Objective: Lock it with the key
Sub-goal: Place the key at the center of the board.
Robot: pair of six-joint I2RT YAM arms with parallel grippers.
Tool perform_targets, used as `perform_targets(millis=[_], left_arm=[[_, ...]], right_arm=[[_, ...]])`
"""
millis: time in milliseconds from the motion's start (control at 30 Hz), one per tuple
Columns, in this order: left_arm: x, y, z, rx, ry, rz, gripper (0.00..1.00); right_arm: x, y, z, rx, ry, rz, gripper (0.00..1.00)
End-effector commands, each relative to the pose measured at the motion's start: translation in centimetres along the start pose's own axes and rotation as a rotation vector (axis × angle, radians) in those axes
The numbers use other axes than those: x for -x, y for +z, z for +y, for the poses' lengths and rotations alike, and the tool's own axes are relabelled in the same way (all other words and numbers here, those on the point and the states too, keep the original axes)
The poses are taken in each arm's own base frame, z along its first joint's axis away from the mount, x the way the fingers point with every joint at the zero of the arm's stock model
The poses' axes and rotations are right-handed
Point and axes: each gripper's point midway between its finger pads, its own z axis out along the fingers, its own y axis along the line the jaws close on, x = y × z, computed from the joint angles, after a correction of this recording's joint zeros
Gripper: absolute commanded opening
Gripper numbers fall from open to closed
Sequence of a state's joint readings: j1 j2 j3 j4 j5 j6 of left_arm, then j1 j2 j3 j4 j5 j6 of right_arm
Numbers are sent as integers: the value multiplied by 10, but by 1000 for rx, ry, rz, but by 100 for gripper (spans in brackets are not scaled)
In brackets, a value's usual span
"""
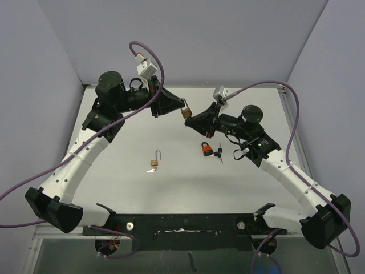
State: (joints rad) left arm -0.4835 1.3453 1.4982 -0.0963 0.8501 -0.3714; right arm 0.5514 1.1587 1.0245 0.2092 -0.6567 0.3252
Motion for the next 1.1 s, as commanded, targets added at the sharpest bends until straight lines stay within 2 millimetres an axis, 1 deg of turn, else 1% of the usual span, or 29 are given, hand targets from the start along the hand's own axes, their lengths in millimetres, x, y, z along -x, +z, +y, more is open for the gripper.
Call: perform_targets(millis=[0, 167, 267, 367, 600, 667, 833, 900, 933, 1000, 1067], left_arm=[[16, -3, -12, -22, 59, -50, 0], [20, -1, -9, -16, 67, -65, 0], [29, -4, -8, -6, 85, -84, 0], [43, -8, -5, 15, 110, -111, 0], [75, -20, 9, 52, 150, -175, 0], [81, -20, 13, 50, 156, -177, 0], [95, -22, 13, 48, 183, -191, 0], [90, -21, 18, 59, 175, -170, 0], [83, -21, 25, 79, 153, -150, 0], [54, -18, 46, 124, 68, -82, 0], [16, -17, 68, 178, -29, -6, 0]], right_arm=[[30, 2, 6, 21, -58, -83, 0], [23, -2, 10, 20, -56, -66, 0], [14, -2, 11, 14, -47, -37, 0], [0, 0, 13, 17, -34, 1, 0], [-35, 3, 17, 4, -2, 82, 0], [-46, 1, 18, -3, 12, 104, 0], [-66, -4, 16, -26, 33, 149, 0], [-71, -6, 13, -43, 39, 161, 0], [-72, -7, 11, -59, 39, 165, 0], [-75, -9, 5, -100, 40, 174, 0], [-79, -12, -6, -166, 47, 189, 0]])
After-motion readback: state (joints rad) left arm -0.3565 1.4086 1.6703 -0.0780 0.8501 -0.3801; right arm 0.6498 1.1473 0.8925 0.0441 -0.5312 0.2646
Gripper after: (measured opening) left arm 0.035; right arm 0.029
